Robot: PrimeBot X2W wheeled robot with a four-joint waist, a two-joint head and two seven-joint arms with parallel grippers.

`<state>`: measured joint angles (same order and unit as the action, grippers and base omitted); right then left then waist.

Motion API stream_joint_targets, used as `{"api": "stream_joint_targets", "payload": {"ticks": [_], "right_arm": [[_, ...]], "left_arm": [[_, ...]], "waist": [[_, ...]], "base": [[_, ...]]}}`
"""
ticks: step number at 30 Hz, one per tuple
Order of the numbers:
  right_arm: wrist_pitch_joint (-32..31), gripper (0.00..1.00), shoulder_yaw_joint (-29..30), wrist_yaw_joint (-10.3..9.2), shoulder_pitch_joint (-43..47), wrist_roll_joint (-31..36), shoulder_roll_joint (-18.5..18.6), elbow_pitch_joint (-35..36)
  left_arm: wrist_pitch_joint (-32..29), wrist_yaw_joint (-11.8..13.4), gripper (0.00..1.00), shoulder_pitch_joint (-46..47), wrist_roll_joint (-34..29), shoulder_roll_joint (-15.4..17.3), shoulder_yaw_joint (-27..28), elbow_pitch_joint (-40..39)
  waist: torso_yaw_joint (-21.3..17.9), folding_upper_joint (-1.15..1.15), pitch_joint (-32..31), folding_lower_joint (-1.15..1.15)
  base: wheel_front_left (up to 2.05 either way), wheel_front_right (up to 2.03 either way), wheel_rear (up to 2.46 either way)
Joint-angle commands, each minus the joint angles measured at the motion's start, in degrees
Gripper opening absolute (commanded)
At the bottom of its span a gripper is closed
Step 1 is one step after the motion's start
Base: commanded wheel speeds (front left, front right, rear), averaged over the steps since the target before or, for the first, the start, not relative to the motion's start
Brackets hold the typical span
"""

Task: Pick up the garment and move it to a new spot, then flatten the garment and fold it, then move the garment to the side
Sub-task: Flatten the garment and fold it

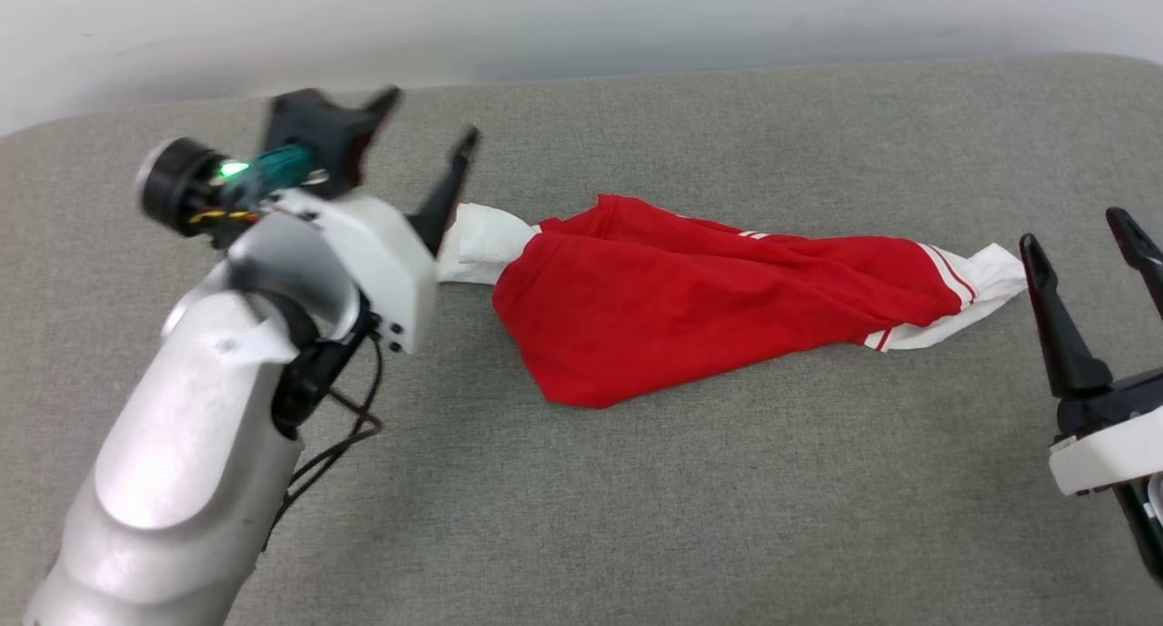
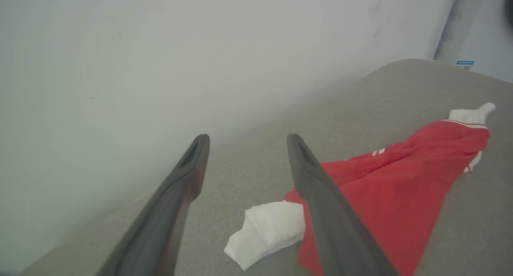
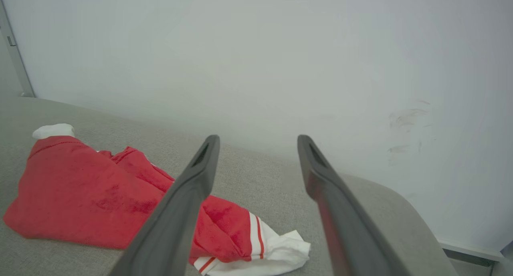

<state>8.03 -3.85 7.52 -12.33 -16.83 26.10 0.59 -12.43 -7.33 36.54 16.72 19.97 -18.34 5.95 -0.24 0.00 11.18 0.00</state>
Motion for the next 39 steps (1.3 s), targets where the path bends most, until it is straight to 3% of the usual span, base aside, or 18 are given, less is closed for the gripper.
{"api": "stream_joint_targets", "payload": {"ticks": [1, 3, 5, 6, 13, 20, 28, 29, 30, 39], "right_arm": [[-0.35, 1.00, 0.56, -0.05, 1.67, 1.08, -1.44, 1.24], [-0.43, 1.00, 0.59, -0.05, 2.13, 1.51, -1.98, 1.53], [-0.72, 1.00, 0.15, -0.05, 2.47, 2.36, -2.90, 1.91], [-0.72, 1.00, 0.15, -0.05, 2.47, 2.36, -2.90, 1.91], [-0.20, 1.00, -1.96, -0.05, -0.44, 2.45, -3.47, 1.09], [1.54, 1.00, -4.65, -0.05, -4.01, 1.78, -3.86, -1.47], [4.13, 1.00, -7.19, -0.05, -7.91, 1.00, -3.77, -6.35], [4.25, 1.00, -7.31, -0.05, -8.22, 0.94, -3.69, -6.73], [4.50, 1.00, -7.42, -0.05, -8.44, 0.84, -3.58, -7.10], [5.81, 1.00, -7.40, -0.05, -7.54, -0.07, -2.65, -9.88]], "left_arm": [[-6.28, -0.07, 1.00, 3.09, 5.68, 2.45, -5.73, 0.42], [-9.33, -0.04, 1.00, 4.55, 8.65, 3.52, -8.46, 0.67], [-17.08, -0.04, 1.00, 8.19, 16.45, 6.32, -16.10, 1.47], [-17.08, -0.04, 1.00, 8.19, 16.45, 6.32, -16.10, 1.47], [-28.31, -0.05, 1.00, 16.30, 27.34, 10.54, -30.49, 4.25], [-33.74, -0.06, 1.00, 21.85, 33.01, 12.68, -42.94, 6.76], [-34.79, -0.07, 1.00, 21.39, 37.26, 13.16, -55.06, 11.05], [-35.08, -0.07, 0.78, 21.18, 37.45, 12.91, -55.41, 11.28], [-35.32, -0.07, 0.00, 21.02, 37.48, 12.73, -55.66, 11.36], [-27.66, -0.10, 0.00, 25.35, 37.47, 13.60, -55.00, 7.87]], "waist": [[-0.46, 0.00, 0.63, 0.00], [-0.63, 0.00, 0.87, 0.00], [-1.43, 0.00, 1.64, 0.00], [-1.43, 0.00, 1.64, 0.00], [-4.01, 0.00, 4.38, 0.00], [-6.51, 0.00, 7.84, 0.00], [-8.40, 0.00, 10.18, 0.00], [-8.41, 0.00, 10.16, 0.00], [-8.38, 0.00, 10.09, 0.00], [-6.54, 0.00, 6.16, 0.00]], "base": [[0.00, 0.00, 0.00], [0.00, 0.00, 0.00], [0.00, 0.00, 0.00], [0.00, 0.00, 0.00], [0.00, 0.00, 0.00], [0.00, 0.00, 0.00], [0.00, 0.00, 0.00], [0.00, 0.00, 0.00], [0.00, 0.00, 0.00], [0.00, 0.00, 0.00]]}}
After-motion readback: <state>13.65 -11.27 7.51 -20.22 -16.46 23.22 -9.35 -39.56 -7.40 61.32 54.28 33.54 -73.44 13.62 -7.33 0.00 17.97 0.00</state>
